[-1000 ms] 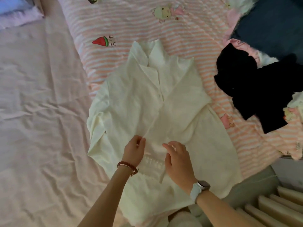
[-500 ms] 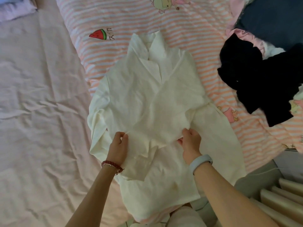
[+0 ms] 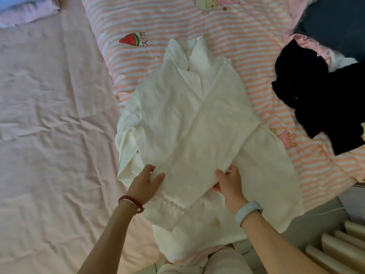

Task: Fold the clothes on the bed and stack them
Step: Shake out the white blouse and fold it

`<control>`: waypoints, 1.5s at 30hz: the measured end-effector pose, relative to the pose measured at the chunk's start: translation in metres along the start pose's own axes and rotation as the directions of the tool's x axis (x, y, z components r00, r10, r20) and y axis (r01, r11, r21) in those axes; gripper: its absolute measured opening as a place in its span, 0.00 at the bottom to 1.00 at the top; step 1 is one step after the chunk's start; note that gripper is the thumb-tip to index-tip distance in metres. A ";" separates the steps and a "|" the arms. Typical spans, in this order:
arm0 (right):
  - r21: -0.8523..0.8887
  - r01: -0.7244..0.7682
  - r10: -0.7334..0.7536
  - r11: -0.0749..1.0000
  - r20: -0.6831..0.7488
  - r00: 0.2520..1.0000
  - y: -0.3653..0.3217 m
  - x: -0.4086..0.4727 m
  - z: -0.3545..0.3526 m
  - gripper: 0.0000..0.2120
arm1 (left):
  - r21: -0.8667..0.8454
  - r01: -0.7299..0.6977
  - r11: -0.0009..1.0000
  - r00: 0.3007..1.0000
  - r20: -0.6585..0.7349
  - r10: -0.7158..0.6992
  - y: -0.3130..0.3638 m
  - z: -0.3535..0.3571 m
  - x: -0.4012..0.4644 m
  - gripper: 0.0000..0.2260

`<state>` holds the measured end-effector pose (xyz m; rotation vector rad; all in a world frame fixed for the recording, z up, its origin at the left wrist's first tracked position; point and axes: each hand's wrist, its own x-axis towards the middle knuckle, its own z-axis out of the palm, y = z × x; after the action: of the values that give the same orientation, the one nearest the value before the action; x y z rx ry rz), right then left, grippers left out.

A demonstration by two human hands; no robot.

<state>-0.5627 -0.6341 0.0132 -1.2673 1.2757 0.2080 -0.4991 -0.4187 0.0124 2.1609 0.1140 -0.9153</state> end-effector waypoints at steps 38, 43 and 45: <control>-0.704 0.689 -0.429 -0.172 0.683 0.591 0.027 -0.022 0.122 0.26 | 0.326 0.333 0.885 0.901 -0.387 -0.197 -0.165 -0.084 0.027 0.18; -0.712 0.697 -0.452 -0.086 0.652 0.609 0.011 -0.028 0.124 0.21 | -0.475 0.268 0.838 0.493 -0.680 -0.543 -0.160 -0.119 0.012 0.15; -0.684 0.729 -0.560 0.006 0.602 0.569 0.005 -0.037 0.132 0.17 | -0.640 0.155 0.752 0.278 -0.703 -0.655 -0.153 -0.132 -0.005 0.10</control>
<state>-0.5026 -0.5105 0.0104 -2.6643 0.1150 0.3369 -0.4806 -0.2203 -0.0213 1.9006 1.4105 0.2335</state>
